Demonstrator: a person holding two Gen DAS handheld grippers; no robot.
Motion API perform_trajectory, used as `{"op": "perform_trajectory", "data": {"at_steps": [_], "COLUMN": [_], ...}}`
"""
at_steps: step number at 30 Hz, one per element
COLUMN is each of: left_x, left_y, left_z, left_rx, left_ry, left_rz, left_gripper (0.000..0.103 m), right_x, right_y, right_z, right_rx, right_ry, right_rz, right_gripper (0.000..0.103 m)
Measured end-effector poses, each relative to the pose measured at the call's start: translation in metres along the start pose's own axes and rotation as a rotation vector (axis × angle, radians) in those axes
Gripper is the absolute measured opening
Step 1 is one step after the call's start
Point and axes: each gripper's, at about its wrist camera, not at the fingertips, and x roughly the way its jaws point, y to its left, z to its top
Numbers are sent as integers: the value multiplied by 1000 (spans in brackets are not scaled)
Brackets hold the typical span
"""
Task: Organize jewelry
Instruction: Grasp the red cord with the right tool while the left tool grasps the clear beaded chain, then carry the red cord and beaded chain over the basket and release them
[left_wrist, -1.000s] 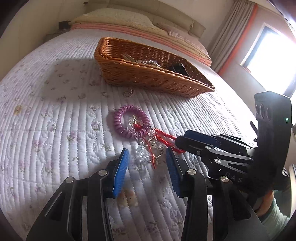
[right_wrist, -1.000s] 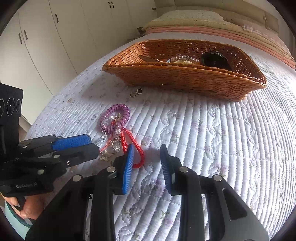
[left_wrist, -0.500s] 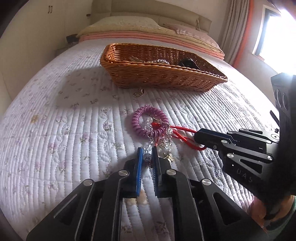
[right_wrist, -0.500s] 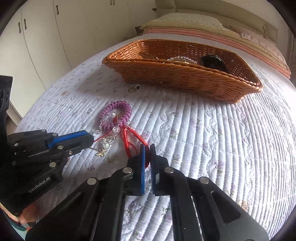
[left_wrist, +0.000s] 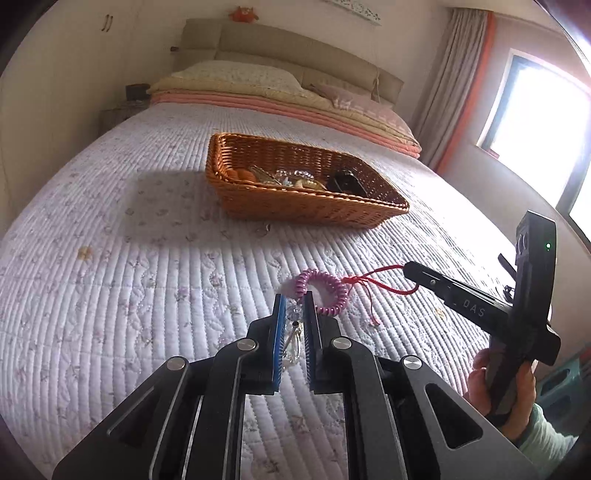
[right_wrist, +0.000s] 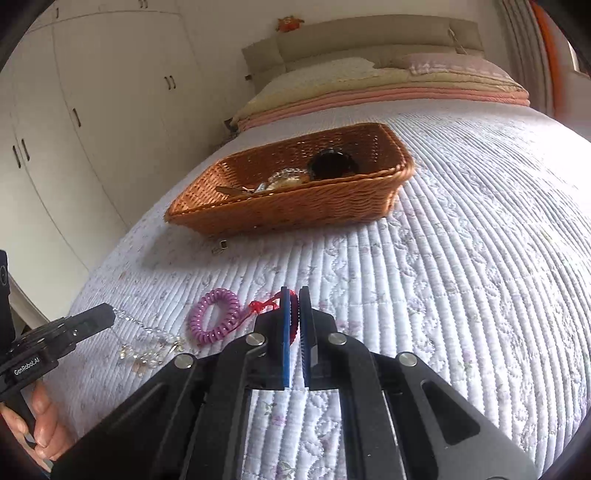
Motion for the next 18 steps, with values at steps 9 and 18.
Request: {"op": "perform_trajectory", "data": {"at_steps": [9, 18], "left_x": [-2, -4], "left_y": [35, 29], "left_z": [-29, -44], "left_rx": [-79, -64], "left_ry": [93, 139], "left_rz": [9, 7], "left_gripper": [8, 13], "right_x": [6, -2], "right_y": [-9, -14], "right_z": [-13, -31], "right_rx": [40, 66], "right_ry": [136, 225], "right_rz": [10, 51], "right_gripper": [4, 4]}}
